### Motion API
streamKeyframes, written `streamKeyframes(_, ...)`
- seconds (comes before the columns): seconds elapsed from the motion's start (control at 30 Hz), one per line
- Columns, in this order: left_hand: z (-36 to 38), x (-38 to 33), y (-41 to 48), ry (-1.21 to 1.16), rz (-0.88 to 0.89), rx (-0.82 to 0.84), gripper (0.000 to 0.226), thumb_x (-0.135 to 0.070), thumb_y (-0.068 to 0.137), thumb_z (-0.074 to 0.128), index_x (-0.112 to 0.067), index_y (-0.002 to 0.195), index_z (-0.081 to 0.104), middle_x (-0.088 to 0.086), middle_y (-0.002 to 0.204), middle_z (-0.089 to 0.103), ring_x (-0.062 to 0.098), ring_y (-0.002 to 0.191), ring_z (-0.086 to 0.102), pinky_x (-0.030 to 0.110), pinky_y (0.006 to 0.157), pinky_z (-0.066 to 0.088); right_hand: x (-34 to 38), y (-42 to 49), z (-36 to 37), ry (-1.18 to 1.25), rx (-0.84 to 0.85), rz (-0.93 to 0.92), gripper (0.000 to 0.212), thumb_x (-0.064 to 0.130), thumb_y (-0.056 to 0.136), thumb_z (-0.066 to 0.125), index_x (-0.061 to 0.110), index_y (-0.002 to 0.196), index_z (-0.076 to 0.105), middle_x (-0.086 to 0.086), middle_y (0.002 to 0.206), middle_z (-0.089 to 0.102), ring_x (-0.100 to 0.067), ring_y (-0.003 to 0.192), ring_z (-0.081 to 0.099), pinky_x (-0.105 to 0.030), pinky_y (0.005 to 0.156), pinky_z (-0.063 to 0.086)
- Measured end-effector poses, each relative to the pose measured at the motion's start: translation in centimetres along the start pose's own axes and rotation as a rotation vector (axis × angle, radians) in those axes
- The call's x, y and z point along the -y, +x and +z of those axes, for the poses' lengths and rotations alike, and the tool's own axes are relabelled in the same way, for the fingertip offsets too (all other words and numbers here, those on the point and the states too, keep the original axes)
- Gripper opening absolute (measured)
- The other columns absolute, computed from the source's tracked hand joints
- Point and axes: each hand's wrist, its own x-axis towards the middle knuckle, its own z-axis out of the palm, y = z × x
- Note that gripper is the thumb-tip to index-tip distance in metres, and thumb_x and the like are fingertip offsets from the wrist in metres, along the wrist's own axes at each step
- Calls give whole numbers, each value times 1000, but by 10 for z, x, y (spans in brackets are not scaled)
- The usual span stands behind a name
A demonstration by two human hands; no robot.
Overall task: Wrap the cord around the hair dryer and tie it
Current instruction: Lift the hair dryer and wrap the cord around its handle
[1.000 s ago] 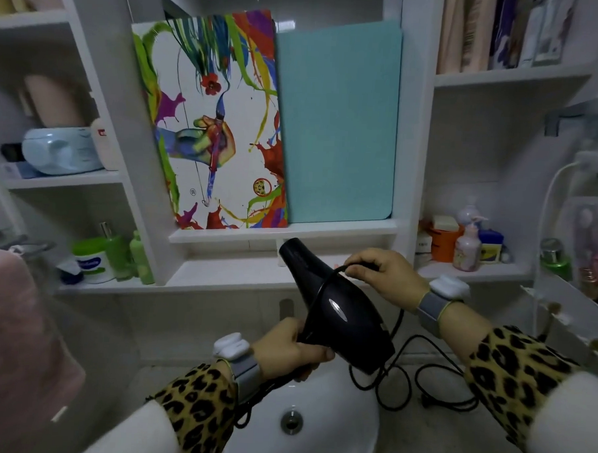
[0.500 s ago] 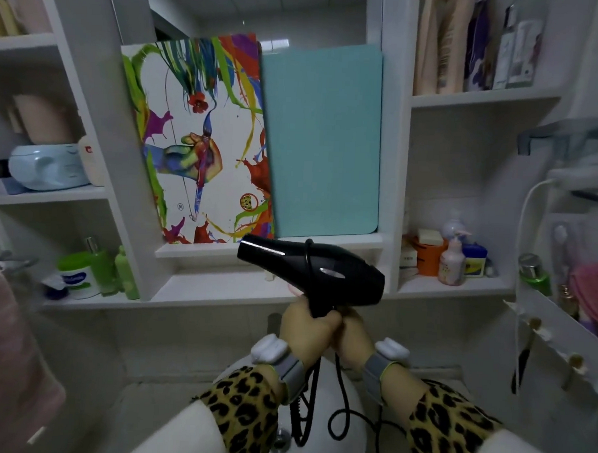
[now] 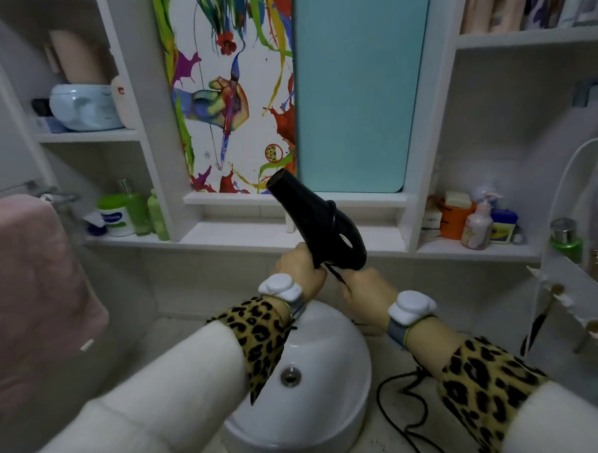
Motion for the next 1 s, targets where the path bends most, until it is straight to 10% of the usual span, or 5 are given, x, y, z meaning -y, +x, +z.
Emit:
streamKeyframes(0.17,-10,8,-6,242,74,1,16,-20,82,55,-15,87,40,10,79,64,23,52,40,28,43,22,10,4,-14,-195,-78,-196,21,16,92,44,8,89,64,-14,82,68,-34,70,62,-39,61,52)
streamKeyframes(0.57,-36,36,3,378,208,428,22,-33,63,63,-33,84,55,-9,69,60,15,59,60,25,50,46,-16,11,-39,-73,-166,-576,34,53,81,61,20,80,68,-1,73,70,-17,59,62,-19,54,38)
streamKeyframes(0.83,-64,53,8,442,270,669,21,-30,71,66,-20,90,66,-1,81,71,20,71,69,31,60,57,-38,23,-59,58,-359,-457,51,70,74,54,22,57,55,20,49,47,-2,47,39,-8,46,19)
streamKeyframes(1.0,-62,44,-18,-42,130,762,9,-13,74,71,-18,79,67,-1,66,68,16,55,64,25,52,55,-45,46,-54,191,-422,-308,69,76,84,23,20,50,44,8,47,43,-15,44,41,-27,44,30)
